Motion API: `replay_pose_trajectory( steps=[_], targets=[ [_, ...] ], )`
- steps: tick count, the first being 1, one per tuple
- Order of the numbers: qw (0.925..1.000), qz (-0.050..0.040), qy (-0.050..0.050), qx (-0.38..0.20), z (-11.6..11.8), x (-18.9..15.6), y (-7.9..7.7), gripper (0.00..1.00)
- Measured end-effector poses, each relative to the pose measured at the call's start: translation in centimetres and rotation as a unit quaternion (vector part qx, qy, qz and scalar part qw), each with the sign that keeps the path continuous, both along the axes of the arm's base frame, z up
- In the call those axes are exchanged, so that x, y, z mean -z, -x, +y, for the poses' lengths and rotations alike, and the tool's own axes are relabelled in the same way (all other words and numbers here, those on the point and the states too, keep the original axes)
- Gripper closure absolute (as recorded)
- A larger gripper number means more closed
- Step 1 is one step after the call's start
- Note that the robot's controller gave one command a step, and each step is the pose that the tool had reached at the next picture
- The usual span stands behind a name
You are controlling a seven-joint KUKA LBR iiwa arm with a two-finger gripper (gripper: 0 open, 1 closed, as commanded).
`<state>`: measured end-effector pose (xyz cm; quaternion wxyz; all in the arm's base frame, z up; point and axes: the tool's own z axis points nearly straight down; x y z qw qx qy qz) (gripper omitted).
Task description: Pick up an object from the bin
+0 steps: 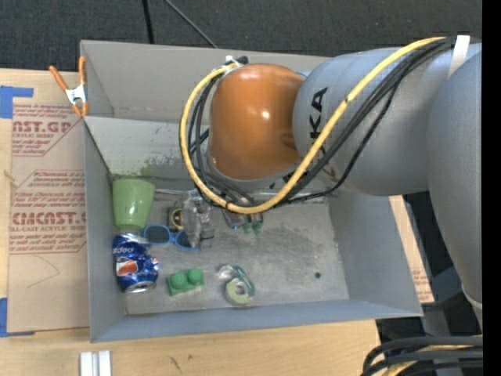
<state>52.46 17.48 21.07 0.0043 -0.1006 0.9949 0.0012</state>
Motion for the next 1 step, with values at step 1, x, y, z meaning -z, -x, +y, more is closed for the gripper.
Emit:
replay_pose_trajectory(
  steps=[1],
  targets=[
    [0.9826, 0.0049, 0.002, -0.186, -0.71, 5.83, 0.19, 1.0]
  ],
)
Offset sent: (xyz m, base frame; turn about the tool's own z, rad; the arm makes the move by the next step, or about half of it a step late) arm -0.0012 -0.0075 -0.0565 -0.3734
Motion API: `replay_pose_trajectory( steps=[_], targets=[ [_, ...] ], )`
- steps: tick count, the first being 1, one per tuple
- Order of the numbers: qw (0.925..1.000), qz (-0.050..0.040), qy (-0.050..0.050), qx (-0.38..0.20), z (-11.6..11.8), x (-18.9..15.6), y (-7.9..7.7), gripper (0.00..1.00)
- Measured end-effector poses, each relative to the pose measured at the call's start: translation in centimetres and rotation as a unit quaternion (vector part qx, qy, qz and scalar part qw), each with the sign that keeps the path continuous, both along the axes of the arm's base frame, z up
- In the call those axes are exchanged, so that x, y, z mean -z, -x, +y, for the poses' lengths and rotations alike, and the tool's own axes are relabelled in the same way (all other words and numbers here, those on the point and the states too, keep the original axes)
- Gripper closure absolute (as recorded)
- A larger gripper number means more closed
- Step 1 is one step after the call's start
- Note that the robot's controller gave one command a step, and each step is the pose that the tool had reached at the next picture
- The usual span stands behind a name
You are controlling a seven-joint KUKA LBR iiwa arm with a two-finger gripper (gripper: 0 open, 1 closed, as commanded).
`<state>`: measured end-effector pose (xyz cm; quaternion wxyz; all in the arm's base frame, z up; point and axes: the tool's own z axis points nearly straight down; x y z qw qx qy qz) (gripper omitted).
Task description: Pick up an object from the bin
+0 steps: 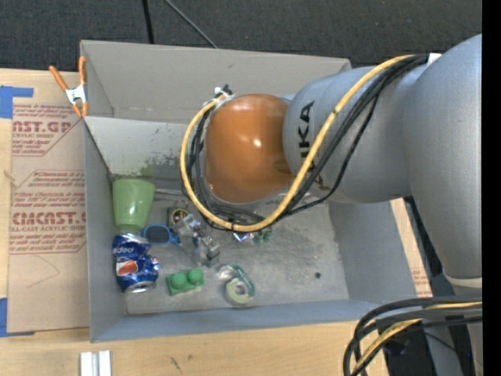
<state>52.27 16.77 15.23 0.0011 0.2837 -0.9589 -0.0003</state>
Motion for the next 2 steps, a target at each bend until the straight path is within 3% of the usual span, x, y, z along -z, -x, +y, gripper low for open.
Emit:
replay_pose_trajectory(
  steps=[1, 2],
  targets=[
    [1.0, -0.0014, -0.001, 0.0, 0.1, -0.1, -0.1, 0.0],
    [0.9983, 0.0022, 0.001, 0.058, -1.3, 5.8, 3.6, 0.0]
  ],
)
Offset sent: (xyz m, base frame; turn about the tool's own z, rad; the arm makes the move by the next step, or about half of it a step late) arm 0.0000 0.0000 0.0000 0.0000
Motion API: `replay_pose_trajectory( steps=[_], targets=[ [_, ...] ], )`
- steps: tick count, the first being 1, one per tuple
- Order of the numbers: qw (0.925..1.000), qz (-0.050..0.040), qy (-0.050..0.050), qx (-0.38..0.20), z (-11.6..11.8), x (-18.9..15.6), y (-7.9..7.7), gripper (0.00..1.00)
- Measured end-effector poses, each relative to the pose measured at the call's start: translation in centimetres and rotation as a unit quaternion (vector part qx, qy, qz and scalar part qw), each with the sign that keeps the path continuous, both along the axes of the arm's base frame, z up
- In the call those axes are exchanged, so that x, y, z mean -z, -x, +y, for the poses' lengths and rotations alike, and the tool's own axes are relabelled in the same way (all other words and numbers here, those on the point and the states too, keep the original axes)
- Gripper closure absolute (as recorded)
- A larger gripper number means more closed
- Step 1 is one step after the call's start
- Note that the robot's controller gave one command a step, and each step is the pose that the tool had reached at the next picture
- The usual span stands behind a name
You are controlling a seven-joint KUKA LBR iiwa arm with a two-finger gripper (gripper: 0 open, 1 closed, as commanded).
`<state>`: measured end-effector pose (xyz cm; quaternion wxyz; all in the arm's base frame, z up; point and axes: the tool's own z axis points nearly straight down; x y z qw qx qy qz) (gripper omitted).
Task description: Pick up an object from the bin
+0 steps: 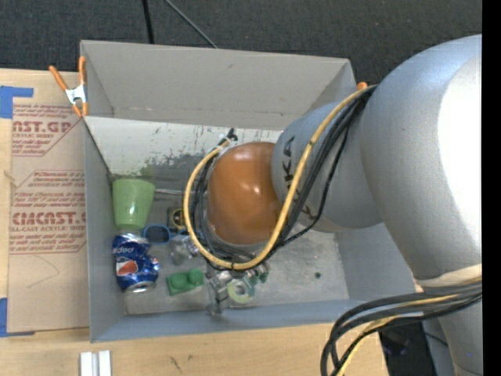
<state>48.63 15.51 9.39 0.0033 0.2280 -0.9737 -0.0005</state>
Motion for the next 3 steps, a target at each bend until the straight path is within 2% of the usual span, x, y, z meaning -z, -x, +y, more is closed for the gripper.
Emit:
replay_pose_trajectory(
  steps=[1, 2, 3],
  targets=[
    [0.9984, -0.0056, -0.002, 0.056, 2.9, 2.2, -0.5, 0.0],
    [0.9984, -0.0041, -0.001, 0.056, 2.8, 2.2, -0.4, 1.0],
    [0.9989, -0.0083, -0.002, 0.046, 2.3, -14.3, -1.5, 1.0]
  ],
)
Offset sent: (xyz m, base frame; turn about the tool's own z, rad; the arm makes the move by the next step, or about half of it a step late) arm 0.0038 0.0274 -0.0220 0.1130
